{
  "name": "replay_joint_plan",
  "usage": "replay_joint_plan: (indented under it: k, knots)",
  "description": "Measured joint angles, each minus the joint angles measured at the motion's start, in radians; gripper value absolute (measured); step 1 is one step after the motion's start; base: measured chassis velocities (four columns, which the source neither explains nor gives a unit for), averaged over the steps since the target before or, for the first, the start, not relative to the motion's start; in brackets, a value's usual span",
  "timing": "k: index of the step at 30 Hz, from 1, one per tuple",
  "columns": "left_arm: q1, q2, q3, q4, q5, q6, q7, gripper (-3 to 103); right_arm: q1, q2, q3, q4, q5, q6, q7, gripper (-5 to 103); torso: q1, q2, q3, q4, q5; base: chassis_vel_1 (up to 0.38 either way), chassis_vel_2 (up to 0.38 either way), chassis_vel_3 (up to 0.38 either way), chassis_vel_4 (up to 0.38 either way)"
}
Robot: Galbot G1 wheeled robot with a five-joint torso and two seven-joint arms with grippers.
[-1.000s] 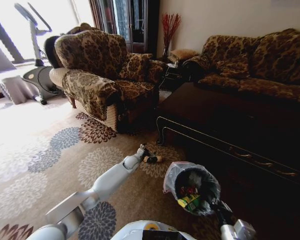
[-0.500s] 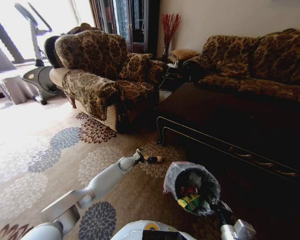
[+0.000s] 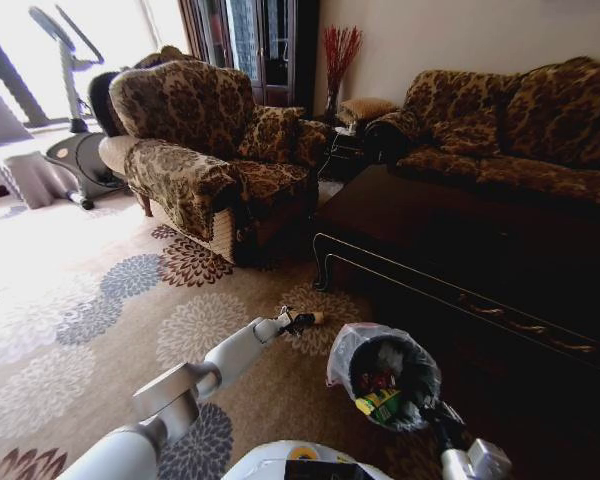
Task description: Pick up the trash from the ground and place it into the trash bin.
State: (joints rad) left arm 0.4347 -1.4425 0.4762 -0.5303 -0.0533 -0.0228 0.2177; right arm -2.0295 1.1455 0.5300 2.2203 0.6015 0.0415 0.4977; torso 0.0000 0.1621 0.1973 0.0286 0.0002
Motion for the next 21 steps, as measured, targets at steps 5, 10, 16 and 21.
replay_joint_plan:
  k: [5,10,16,21]
  knots:
    - [0.000,-0.077,-0.016,0.094,0.021,-0.021,-0.025,100,0.000,0.000,0.000,0.000,0.000,0.000,0.000,0,0.000,0.000,0.000,0.0002,-0.0001,0.000,0.000,0.000,0.000]
    - [-0.001,-0.110,-0.031,0.119,0.024,-0.031,-0.063,100,0.000,0.000,0.000,0.000,0.000,0.000,0.000,0,0.000,0.000,0.000,0.0001,0.0000,0.000,0.000,0.000,0.000]
    - [-0.012,-0.135,-0.051,0.153,0.040,-0.032,-0.111,100,0.000,0.000,0.000,0.000,0.000,0.000,0.000,0,0.000,0.000,0.000,0.0002,0.0000,0.000,0.000,0.000,0.000]
    - [-0.010,-0.137,-0.066,0.156,0.052,-0.028,-0.119,100,0.000,0.000,0.000,0.000,0.000,0.000,0.000,0,0.000,0.000,0.000,0.0001,-0.0001,0.000,0.000,0.000,0.000]
